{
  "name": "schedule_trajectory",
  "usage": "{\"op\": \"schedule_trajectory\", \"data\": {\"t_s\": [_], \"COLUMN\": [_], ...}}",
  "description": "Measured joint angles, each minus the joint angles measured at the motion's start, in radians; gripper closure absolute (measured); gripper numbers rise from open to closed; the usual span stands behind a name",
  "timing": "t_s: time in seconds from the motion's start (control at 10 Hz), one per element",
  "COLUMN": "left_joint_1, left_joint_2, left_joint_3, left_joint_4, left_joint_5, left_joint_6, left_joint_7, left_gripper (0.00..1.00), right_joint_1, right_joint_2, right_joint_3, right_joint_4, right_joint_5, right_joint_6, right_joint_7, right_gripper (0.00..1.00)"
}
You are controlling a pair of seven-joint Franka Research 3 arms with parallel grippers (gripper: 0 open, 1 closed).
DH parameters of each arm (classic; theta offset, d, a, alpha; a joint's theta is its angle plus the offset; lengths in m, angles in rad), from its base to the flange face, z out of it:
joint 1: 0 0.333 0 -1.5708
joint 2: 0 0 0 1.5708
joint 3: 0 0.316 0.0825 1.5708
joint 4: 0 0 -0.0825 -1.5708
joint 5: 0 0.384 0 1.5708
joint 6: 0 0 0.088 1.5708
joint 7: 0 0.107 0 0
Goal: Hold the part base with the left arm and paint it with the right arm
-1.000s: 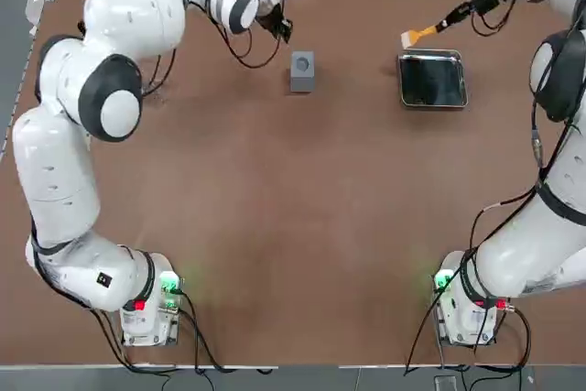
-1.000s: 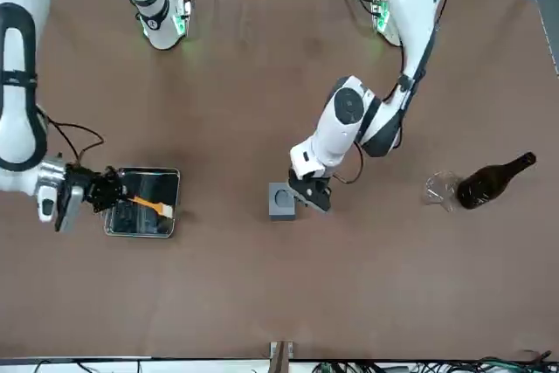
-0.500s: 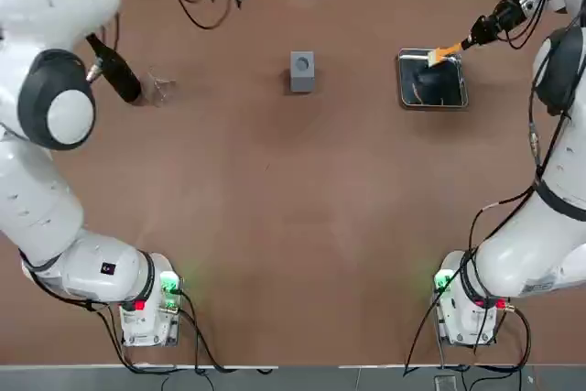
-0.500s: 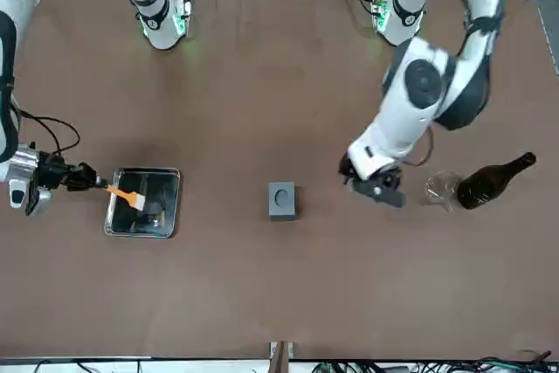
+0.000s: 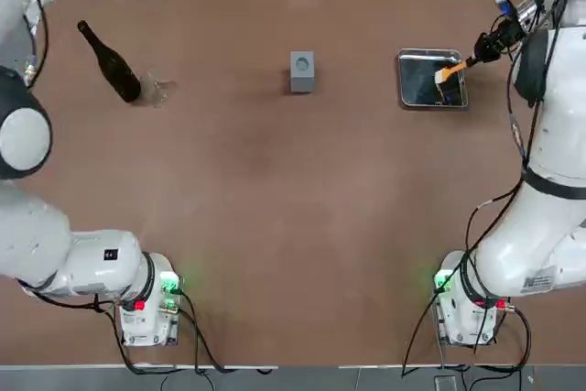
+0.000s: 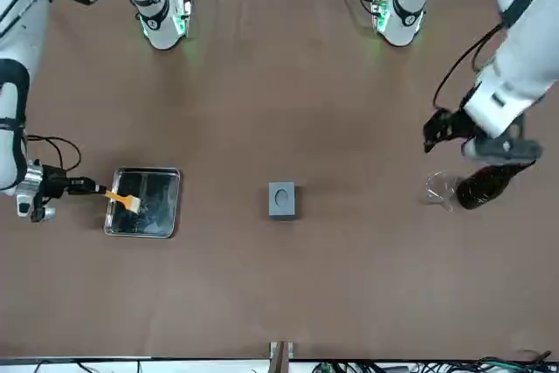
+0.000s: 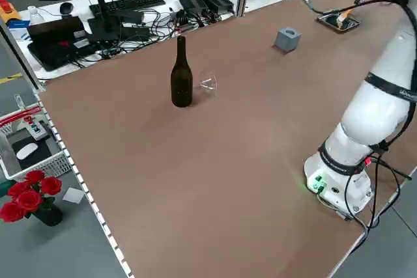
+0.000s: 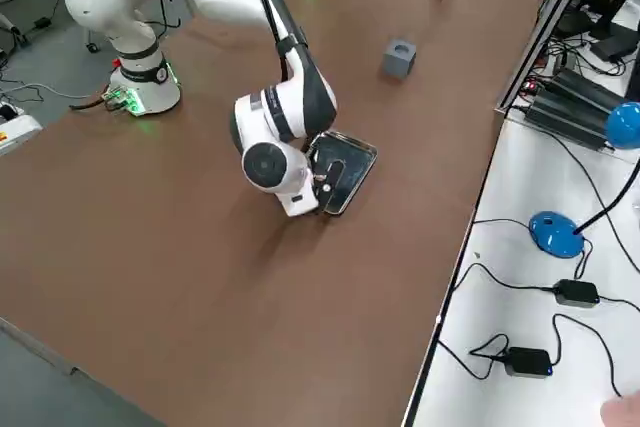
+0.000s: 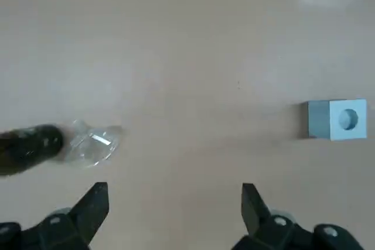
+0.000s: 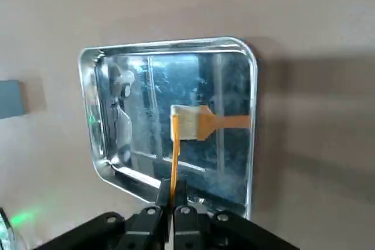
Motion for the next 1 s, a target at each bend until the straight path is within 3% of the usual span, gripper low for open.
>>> {"op": "schedule_trajectory", "data": {"t_s": [0.2, 0.4, 0.6, 0.8, 1.0], "left_joint_1": [0.036, 0.058, -0.020, -0.086, -0.106], "left_joint_2": [-0.043, -0.054, -0.057, -0.073, -0.125], "left_joint_3": [0.001, 0.010, 0.091, 0.144, 0.147], "left_joint_4": [0.030, 0.051, 0.066, 0.046, -0.042], "left_joint_5": [-0.035, -0.045, -0.045, -0.040, -0.036], "left_joint_6": [-0.116, -0.146, -0.187, -0.172, -0.095], "left_joint_7": [0.007, 0.053, 0.058, 0.055, 0.034], "left_gripper": [0.00, 0.00, 0.02, 0.02, 0.02], "right_joint_1": [-0.003, -0.004, -0.006, -0.006, -0.006], "right_joint_2": [0.037, 0.058, 0.066, 0.090, 0.120], "right_joint_3": [-0.005, -0.026, -0.045, -0.050, -0.050], "right_joint_4": [0.029, 0.047, 0.054, 0.063, 0.072], "right_joint_5": [0.004, 0.006, 0.006, 0.006, 0.007], "right_joint_6": [-0.006, -0.009, -0.010, -0.010, -0.010], "right_joint_7": [-0.033, -0.054, -0.059, -0.059, -0.059], "right_gripper": [0.95, 0.95, 0.93, 0.90, 0.86]}}
